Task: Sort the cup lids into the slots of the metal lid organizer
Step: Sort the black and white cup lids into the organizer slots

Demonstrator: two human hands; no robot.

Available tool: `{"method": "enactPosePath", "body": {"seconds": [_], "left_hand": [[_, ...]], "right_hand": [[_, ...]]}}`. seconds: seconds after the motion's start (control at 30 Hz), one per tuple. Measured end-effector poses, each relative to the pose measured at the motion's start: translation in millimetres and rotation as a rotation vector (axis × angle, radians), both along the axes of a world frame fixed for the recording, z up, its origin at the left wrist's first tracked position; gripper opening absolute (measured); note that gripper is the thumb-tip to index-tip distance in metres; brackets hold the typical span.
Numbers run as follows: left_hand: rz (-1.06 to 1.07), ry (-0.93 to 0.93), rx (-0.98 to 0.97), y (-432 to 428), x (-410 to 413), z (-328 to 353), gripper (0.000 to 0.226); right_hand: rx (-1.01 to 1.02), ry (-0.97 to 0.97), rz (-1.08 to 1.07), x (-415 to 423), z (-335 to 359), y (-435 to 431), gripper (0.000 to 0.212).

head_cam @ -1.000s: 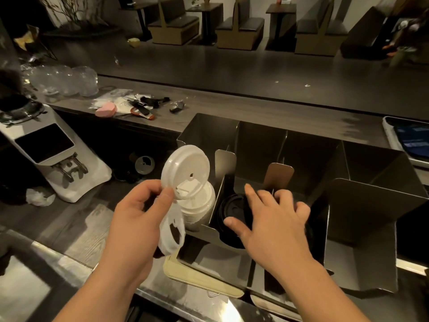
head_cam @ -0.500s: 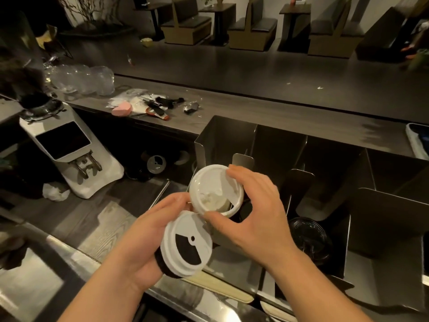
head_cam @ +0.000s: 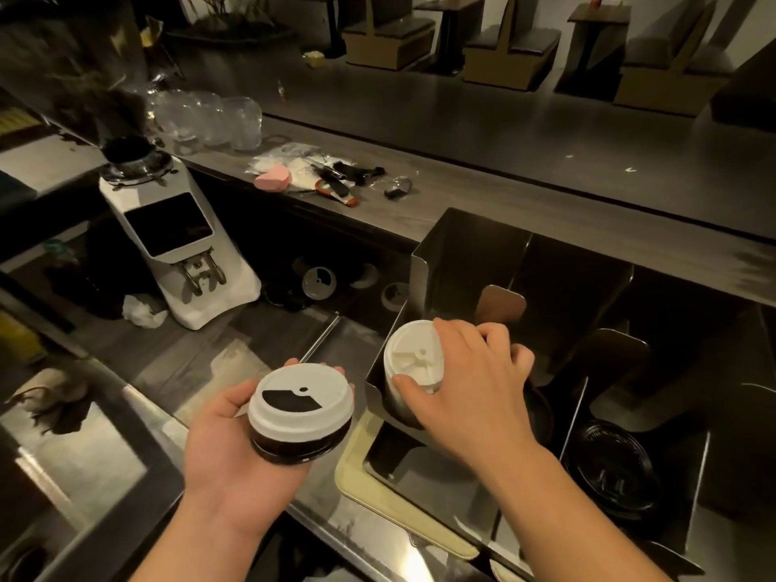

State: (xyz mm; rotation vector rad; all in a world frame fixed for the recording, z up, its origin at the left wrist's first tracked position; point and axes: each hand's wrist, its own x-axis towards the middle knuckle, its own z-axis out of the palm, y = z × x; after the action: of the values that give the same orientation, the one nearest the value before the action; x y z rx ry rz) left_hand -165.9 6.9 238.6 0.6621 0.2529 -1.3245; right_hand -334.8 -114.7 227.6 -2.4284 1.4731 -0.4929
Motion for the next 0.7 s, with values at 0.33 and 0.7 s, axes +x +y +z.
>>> {"method": "enactPosePath", "body": {"seconds": [0.33, 0.7], "left_hand": [[-0.202, 0.339, -0.187, 3, -28, 8, 0.059], [-0.311, 0.064, -0.213, 4, -29, 9, 0.068]], "right_hand": [[-0.042, 0.158, 0.007, 3, 3, 2, 0.062], [0.018, -0.225, 0.091, -17, 13, 8, 0.053]]}}
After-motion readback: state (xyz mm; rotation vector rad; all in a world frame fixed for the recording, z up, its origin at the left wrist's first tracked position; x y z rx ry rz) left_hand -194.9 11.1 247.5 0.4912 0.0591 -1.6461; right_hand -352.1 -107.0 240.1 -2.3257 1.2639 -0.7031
